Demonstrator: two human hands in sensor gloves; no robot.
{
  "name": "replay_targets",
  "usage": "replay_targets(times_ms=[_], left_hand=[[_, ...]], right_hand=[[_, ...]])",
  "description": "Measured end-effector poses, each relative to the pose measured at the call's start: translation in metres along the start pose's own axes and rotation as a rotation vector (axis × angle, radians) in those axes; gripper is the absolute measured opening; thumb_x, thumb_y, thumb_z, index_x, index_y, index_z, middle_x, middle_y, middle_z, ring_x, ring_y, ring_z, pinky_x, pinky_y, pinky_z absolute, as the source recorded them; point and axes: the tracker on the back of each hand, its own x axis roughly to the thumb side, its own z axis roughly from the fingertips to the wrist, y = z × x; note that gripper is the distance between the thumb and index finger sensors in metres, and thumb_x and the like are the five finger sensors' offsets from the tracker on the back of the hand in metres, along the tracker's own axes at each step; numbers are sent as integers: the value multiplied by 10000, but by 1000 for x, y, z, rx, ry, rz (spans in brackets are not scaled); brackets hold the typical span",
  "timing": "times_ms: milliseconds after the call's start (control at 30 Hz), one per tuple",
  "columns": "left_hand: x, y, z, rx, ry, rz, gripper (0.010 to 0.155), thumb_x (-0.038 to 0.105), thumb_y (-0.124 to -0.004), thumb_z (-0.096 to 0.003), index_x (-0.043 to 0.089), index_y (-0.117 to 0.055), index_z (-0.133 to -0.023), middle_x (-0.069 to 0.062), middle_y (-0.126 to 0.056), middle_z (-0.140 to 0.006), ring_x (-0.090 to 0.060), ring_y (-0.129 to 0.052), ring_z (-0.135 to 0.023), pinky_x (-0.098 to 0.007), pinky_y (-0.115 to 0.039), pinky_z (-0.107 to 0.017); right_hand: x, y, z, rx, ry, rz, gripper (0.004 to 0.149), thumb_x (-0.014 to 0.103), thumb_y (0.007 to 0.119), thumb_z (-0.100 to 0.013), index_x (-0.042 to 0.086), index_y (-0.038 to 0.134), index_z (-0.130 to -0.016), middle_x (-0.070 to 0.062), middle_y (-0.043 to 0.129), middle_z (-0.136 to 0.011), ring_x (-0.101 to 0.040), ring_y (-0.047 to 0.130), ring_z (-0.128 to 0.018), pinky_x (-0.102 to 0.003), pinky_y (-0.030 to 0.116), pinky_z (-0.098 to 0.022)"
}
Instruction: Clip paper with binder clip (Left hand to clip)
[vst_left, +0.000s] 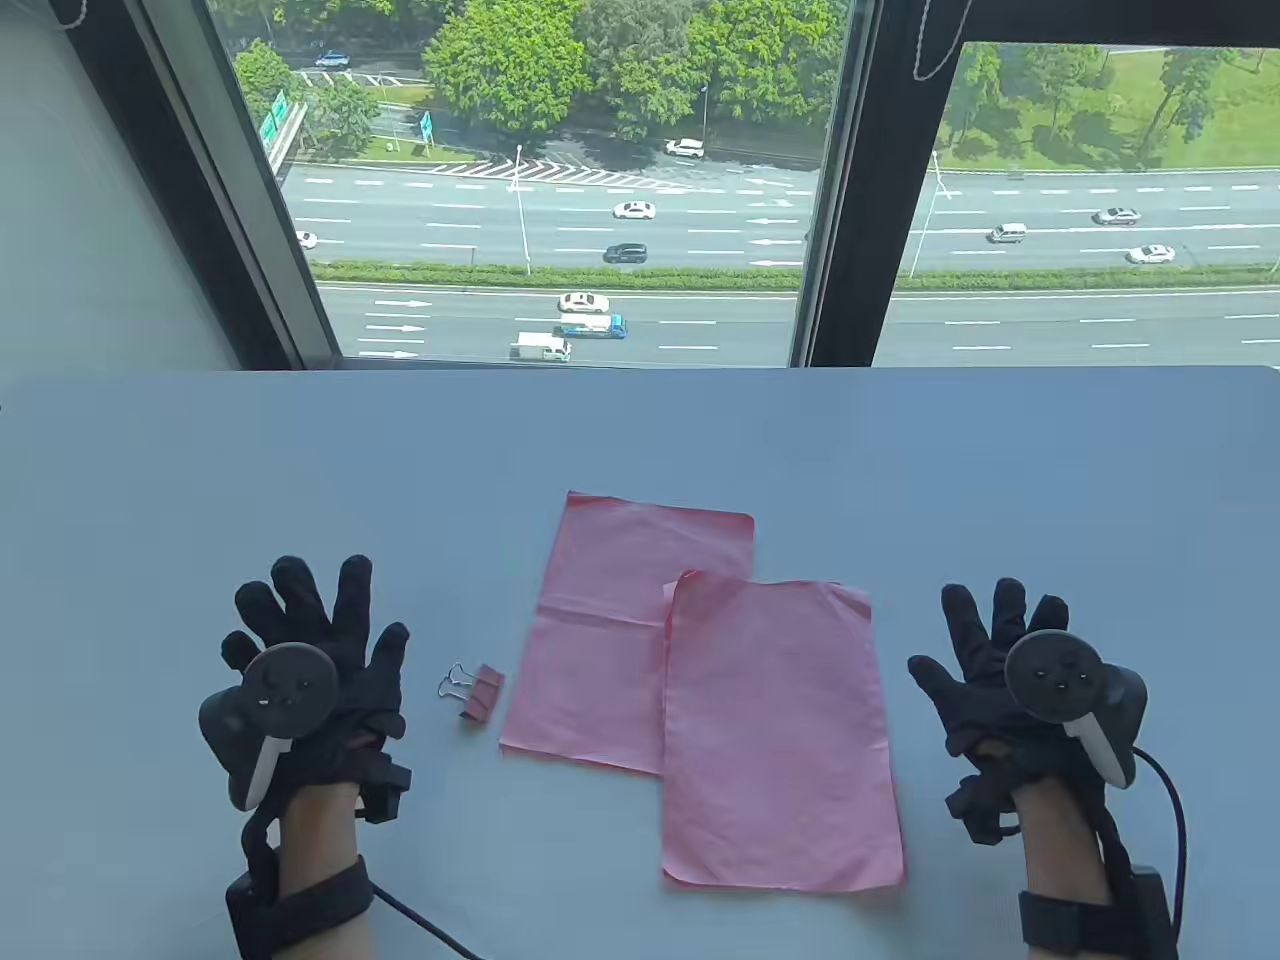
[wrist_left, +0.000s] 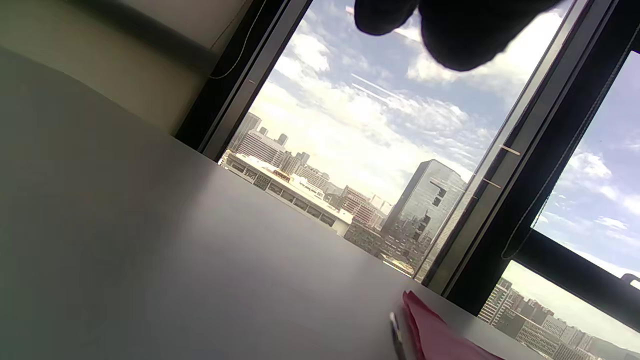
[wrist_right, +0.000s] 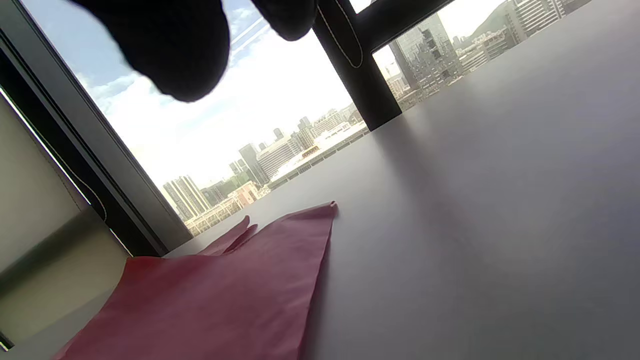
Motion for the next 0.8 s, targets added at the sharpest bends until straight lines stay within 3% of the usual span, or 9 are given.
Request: replay_targets(times_ms=[167, 333, 600, 800], left_hand=[[3, -4, 0, -29, -18, -16, 725, 567, -685, -479, 428, -417, -1139, -4, -83, -1193, -278, 141, -973, -565, 41, -601], [7, -9, -1, -46, -39, -31, 744, 579, -709, -475, 422, -414, -1140, -1, -76, -1190, -277, 141, -973, -565, 40, -602], [9, -14, -2, -73, -51, -36, 743, 575, -711, -474, 420, -417, -1139, 4, -83, -1192, -275, 118, -981, -566, 37, -604], [15, -20, -2, -109, -74, -59, 753, 588, -714, -469, 416, -417, -1139, 2, -88, -1193, -276, 114, -983, -566, 34, -605]], right_hand=[[2, 2, 0, 36, -14, -17, 796, 529, 800, -448, 278, 403, -1091, -133, 123, -1099, -461, -51, -883, -696, 93, -572], [8, 8, -2, 151, -98, -37, 887, 549, 877, -409, 293, 374, -1093, -120, 98, -1103, -463, -61, -888, -696, 57, -572], [19, 9, 0, 153, -142, 4, 891, 509, 905, -406, 297, 376, -1090, -119, 112, -1107, -473, -46, -898, -704, 77, -579], [24, 18, 0, 221, -143, 20, 892, 491, 911, -412, 294, 368, -1091, -122, 116, -1108, -478, -40, -899, -707, 81, -579]])
